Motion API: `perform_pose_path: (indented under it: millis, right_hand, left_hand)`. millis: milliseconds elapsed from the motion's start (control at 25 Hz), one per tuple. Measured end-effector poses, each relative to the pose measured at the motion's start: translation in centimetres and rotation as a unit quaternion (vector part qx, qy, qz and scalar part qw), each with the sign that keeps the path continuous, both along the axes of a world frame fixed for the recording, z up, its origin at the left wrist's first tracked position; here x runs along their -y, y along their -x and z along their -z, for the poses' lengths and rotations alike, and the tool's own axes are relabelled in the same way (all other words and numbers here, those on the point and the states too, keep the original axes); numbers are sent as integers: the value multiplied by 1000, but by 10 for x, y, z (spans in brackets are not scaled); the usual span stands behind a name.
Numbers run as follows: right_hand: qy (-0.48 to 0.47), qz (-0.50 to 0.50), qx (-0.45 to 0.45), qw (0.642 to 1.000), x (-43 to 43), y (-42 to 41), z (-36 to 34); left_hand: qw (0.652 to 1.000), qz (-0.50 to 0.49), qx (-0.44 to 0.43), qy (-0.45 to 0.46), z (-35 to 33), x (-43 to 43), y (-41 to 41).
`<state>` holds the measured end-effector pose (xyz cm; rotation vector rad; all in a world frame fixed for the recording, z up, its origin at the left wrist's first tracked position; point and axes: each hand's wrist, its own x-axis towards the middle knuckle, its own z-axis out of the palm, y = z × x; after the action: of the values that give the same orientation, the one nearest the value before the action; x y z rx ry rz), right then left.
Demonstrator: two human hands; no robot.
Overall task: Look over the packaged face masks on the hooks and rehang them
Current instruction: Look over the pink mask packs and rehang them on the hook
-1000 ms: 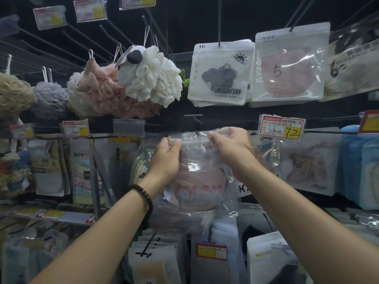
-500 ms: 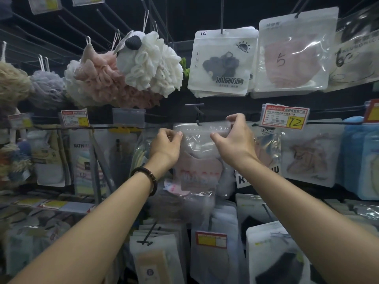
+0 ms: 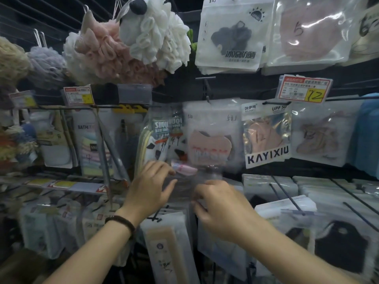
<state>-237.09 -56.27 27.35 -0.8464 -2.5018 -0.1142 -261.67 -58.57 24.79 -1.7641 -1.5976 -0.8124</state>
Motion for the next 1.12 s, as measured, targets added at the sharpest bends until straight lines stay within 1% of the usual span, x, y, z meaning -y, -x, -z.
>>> perform_pose_path:
  millis: [40,120,240,400,560,640,720,800,880,920,1000,1120]
  right_hand:
    - [34,25,11,999,2,4,5]
    - [60,57,13,997,4,11,14]
    - [94,93,-5,991,0,17,20]
    - [111,111,-36,987,-6,24,23]
    - [117,122,-51,984,-7,22,25]
    - [122,120,-59,983,-7,20,25]
    - [128,120,-76,981,-8,19,26]
    - [126,120,-92,980,-11,17,26]
    - [115,123,-109,980,-10,16,28]
    - [108,124,-122,979,-9,16,28]
    - [99,107,-173,974,-4,14,31]
    - [83,63,-300,948,11,5,37]
  left_hand:
    - [999,-4,-24,30,2,-4,6]
    - [996,-8,-54,77,-2,-12,10]
    - [988,-8,-101,114,-16,-22,6]
    - [984,38,-70,157,-29,-29,8]
    - [978,57,-63,189,-31,-36,15]
    - [976,71,-41,202,-35,-38,18]
    - [974,77,-50,207,-38,-38,20]
    - [974,59,-118,182,-38,-39,24]
    - [969,36,-204,131,-33,-40,24]
    - [967,35,-230,101,-30,-40,23]
    - [970,59,-231,43,-25,-37,19]
    - [978,89,-185,-31,-13,-28,14]
